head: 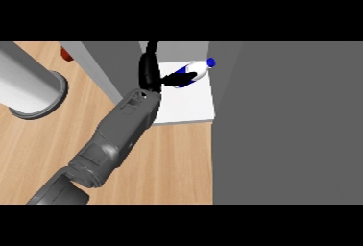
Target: Pick up the bottled water, place it into the cabinet and close the cabinet
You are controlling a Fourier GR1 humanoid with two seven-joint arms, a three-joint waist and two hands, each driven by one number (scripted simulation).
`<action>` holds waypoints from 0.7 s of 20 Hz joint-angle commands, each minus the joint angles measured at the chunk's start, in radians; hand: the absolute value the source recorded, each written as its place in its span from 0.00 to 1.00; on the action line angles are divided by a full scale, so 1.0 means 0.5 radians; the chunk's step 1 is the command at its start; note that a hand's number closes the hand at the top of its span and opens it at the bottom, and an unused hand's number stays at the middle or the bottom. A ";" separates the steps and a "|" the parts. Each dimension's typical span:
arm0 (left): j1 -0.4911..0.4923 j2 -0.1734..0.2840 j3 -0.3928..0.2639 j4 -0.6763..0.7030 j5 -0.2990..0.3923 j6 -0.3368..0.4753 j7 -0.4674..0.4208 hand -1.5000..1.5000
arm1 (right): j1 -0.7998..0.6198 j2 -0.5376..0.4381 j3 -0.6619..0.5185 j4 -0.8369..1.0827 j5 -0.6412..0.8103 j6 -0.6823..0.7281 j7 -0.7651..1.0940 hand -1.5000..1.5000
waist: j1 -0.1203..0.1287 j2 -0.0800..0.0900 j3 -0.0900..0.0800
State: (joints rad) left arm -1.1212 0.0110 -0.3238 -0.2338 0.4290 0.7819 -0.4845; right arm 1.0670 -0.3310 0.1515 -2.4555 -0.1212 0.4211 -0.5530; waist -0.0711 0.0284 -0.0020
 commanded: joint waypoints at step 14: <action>0.147 -0.022 0.053 -0.461 0.485 -0.626 -0.389 1.00 | 0.054 0.029 0.078 -0.268 -0.104 0.017 0.175 0.00 | 0.025 -0.044 0.002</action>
State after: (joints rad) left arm -1.0604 0.0011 -0.2594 -0.4236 0.6216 0.4892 -0.6874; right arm 1.0591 -0.3192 0.1790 -2.4640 -0.1317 0.4371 -0.5259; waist -0.0579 0.0120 -0.0016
